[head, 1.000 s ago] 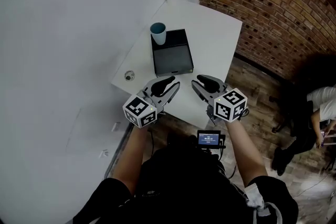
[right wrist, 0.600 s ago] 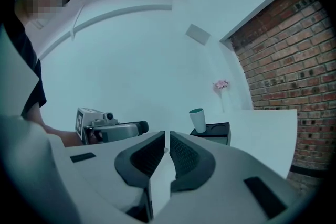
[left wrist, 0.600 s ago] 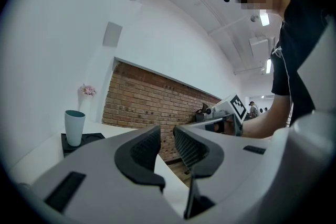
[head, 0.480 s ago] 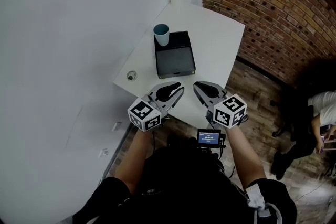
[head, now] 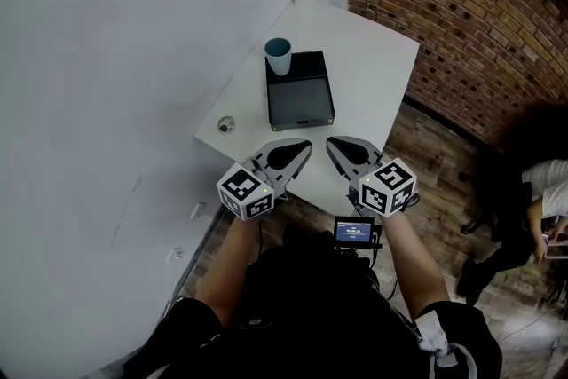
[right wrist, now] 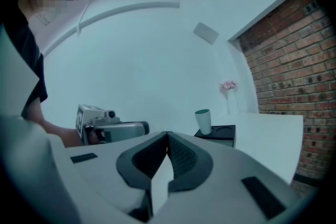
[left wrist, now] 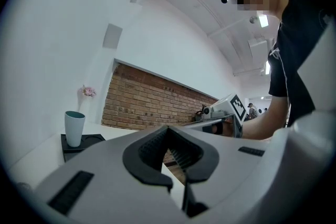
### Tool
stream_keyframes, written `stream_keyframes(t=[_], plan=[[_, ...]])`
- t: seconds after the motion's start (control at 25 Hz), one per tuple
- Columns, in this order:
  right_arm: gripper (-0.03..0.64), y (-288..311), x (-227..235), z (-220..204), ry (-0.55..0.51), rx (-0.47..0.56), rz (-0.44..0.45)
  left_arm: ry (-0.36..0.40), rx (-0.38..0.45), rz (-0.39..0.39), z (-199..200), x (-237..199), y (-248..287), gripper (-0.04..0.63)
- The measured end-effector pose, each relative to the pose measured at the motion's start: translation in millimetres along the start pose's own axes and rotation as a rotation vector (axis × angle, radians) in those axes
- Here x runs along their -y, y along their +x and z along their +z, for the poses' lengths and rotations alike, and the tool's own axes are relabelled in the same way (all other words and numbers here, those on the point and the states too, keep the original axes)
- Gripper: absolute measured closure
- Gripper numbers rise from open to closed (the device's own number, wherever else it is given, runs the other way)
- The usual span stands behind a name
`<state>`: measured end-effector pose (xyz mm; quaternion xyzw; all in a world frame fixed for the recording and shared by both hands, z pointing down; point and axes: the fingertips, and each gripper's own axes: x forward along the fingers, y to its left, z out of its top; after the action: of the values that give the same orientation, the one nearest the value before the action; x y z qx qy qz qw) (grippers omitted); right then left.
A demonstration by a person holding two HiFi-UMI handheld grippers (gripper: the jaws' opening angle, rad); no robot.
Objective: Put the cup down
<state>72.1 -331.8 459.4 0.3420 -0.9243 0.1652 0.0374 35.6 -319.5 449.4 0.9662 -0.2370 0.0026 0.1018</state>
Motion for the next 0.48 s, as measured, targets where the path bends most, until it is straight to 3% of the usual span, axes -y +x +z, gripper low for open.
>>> stream_keyframes(t=[0.48], plan=[[0.603,-1.6,-0.2,-2.2,-0.013,-0.010,0.000,-0.011,-0.009,-0.002,-3.9,1.4,2.4,0.588]])
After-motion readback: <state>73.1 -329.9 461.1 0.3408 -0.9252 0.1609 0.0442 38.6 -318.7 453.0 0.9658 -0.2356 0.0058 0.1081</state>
